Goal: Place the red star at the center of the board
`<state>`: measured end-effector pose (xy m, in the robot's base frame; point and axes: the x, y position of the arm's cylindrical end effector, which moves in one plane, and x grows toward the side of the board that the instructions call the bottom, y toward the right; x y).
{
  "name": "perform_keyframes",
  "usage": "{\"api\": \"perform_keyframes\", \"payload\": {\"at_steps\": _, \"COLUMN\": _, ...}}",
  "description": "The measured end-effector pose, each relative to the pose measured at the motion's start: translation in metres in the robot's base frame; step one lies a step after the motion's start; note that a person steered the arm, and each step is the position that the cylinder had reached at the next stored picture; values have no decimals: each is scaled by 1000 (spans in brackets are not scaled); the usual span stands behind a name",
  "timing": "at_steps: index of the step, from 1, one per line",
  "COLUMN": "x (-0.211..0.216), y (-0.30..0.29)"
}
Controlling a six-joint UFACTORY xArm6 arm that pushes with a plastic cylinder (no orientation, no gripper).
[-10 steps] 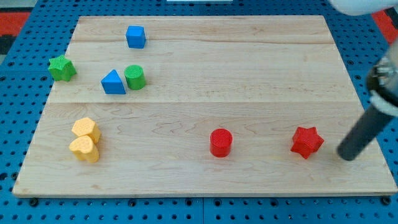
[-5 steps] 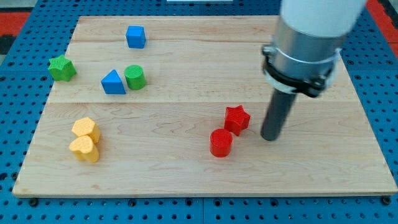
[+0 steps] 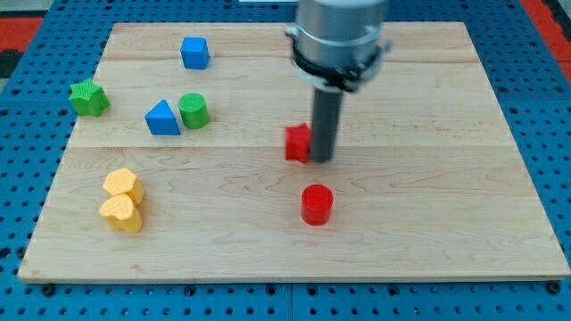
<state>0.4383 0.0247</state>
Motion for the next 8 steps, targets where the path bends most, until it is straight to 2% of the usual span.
{"api": "perform_keyframes", "payload": {"at_steps": 1, "x": -47, "y": -30}}
{"api": "perform_keyframes", "payload": {"at_steps": 2, "x": -13, "y": -13}}
{"api": "perform_keyframes", "payload": {"at_steps": 3, "x": 14, "y": -41}}
{"api": "perform_keyframes", "payload": {"at_steps": 4, "x": -10, "y": -83}}
{"api": "perform_keyframes", "payload": {"at_steps": 5, "x": -44, "y": -78}}
{"api": "perform_keyframes", "payload": {"at_steps": 6, "x": -64, "y": -32}}
{"api": "perform_keyframes", "payload": {"at_steps": 7, "x": -31, "y": -52}}
{"api": "perform_keyframes", "payload": {"at_steps": 8, "x": 23, "y": 51}}
